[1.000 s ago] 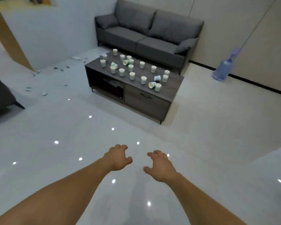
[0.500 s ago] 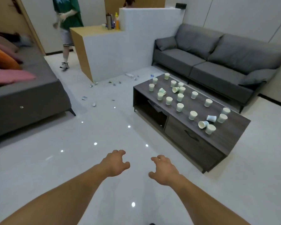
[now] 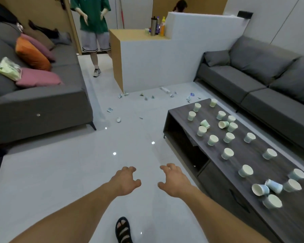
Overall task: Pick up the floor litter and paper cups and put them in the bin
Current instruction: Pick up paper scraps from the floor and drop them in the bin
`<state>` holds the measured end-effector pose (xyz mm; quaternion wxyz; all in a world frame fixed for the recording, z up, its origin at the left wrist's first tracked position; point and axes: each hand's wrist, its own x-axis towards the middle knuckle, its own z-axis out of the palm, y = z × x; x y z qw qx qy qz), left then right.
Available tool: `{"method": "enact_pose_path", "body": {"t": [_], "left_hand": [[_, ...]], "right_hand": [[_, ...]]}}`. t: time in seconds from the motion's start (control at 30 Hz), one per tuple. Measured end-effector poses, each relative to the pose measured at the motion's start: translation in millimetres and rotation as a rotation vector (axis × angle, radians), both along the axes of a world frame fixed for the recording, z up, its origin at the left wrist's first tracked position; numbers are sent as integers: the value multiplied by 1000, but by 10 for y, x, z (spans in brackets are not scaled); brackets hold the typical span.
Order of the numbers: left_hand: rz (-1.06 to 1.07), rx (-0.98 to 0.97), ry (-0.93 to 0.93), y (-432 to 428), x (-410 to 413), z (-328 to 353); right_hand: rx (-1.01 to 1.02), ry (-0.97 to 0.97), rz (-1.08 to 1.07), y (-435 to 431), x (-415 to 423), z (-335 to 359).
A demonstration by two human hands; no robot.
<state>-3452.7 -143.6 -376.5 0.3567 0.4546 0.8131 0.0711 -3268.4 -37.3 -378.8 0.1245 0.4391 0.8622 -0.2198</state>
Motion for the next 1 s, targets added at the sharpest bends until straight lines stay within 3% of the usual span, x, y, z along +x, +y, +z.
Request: {"method": "enact_pose_path", "body": {"t": [0.33, 0.6, 1.0], "left_hand": [[35, 28, 9, 1744, -1410, 174], [80, 3, -8, 3165, -2183, -6], [313, -28, -56, 4842, -3329, -7]], "right_hand": [[-18, -38, -26, 1785, -1198, 139], [-52, -41, 85, 3385, -2157, -115], [-87, -80, 303, 5543, -3684, -111]]}}
